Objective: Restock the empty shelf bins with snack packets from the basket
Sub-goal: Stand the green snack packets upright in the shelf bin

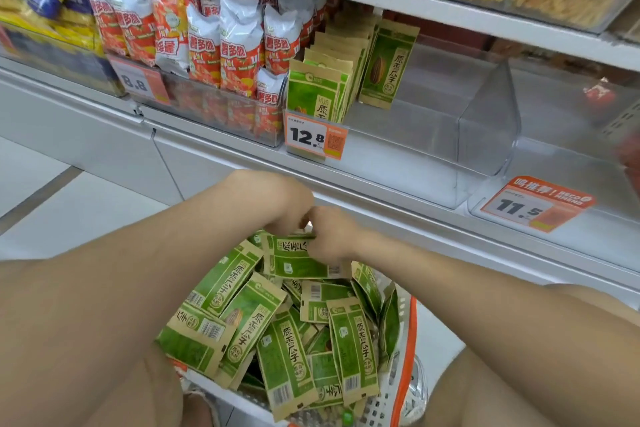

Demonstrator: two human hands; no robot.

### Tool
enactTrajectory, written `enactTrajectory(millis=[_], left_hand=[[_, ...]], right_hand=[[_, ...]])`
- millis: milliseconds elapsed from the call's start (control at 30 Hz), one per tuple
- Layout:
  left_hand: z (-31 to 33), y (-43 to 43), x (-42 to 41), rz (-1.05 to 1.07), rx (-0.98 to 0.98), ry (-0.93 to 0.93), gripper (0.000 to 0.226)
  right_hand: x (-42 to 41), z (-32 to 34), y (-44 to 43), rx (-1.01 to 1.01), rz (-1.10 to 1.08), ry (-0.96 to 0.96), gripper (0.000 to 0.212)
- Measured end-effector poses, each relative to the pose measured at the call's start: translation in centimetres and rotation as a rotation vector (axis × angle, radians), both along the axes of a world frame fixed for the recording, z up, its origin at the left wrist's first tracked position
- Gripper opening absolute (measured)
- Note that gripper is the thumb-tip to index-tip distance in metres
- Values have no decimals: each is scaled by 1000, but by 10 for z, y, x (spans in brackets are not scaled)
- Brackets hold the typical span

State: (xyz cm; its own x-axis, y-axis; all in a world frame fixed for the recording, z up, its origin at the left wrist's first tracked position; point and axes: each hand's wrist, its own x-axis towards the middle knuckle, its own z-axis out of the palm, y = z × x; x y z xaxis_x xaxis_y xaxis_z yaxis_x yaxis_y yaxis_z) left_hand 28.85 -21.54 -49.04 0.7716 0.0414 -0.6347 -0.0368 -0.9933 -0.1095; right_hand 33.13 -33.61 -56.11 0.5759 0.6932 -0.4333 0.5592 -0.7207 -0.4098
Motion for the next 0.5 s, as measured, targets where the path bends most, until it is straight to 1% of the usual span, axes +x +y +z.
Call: enactTrajectory(millis=[100,167,233,267,333,400,433,500], left_hand=[[9,4,2,11,11,-50,30],[16,5,5,38,-36,-92,27],[24,6,7,87,-142,-150,24],[28,8,8,121,-203,-190,23],[36,13,10,200,-315,-268,28],[45,16,9,316,-416,-310,36],[50,15,8,407,-501,-339,38],[56,11,7,643,-691,-391,33]], right_hand=[[10,40,-5,98,-83,6,31],[13,58,-11,169,-138,-42,29],[16,71,-17,247,-164,-92,40],[17,76,-21,283,-173,-104,41],[18,84,-27,366,-187,-108,26],[20,91,-34,452,-120,-164,17],[20,95,-37,486,-56,-198,19],[23,102,-45,553,79,-237,27]])
